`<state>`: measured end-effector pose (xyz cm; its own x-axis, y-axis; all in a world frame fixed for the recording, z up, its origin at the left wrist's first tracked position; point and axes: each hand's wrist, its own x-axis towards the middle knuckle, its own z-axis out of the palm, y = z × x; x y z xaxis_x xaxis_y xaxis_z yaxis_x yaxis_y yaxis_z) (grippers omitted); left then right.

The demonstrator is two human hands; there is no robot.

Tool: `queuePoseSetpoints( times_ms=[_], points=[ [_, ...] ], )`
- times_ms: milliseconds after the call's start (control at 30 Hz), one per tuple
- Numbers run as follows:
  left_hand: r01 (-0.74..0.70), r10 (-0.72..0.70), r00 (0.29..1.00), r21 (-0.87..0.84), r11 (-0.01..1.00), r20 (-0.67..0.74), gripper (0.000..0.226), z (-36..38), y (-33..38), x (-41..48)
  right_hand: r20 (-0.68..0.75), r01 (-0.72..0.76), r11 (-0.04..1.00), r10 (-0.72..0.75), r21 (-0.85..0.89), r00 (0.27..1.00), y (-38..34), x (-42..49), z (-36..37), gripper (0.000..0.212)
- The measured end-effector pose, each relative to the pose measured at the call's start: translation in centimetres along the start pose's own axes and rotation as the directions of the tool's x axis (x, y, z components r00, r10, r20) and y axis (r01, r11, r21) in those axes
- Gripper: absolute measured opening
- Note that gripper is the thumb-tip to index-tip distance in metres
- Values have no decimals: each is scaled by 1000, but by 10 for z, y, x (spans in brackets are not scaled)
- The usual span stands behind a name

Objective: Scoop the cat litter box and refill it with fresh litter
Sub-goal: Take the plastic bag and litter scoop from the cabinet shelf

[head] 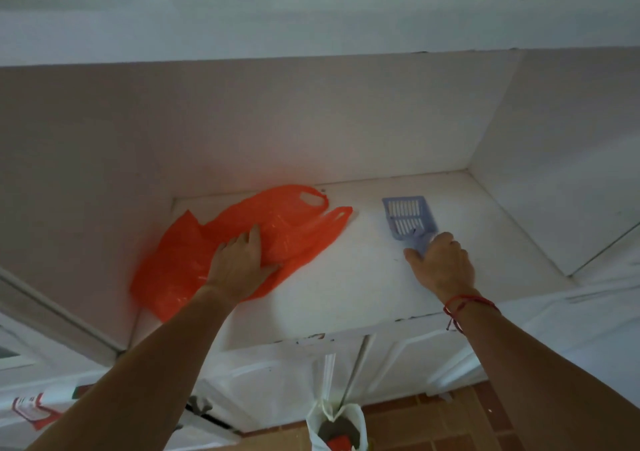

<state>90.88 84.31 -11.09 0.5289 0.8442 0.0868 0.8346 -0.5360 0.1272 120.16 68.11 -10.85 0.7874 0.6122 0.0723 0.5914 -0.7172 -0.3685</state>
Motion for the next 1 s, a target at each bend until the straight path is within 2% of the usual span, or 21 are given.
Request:
queuePoseSetpoints(
  times_ms=[133, 233, 500, 700, 1000],
  points=[
    [-34, 33, 998, -8, 999, -44, 42, -4, 1, -4, 26, 9, 999, -8, -35, 1000, 5, 3, 2, 47],
    [-59, 59, 995, 0, 998, -76, 20, -11, 5, -8, 38, 18, 999, -16, -48, 999, 6, 5, -2, 40],
    [-113, 101, 978, -55, 992, -183, 13, -54, 27, -6, 1, 101, 992, -102, 76, 995, 6, -1, -36, 29],
    [-178, 158, 956, -63, 982, -246, 7, -75, 50, -15, -53, 145, 987, -141, 69, 989, 8, -11, -64, 28],
    [-277, 251, 928, -62, 959, -275, 9, -79, 89, -30, -80, 119, 989, -112, 91, 990, 48, -31, -93, 23]
  ],
)
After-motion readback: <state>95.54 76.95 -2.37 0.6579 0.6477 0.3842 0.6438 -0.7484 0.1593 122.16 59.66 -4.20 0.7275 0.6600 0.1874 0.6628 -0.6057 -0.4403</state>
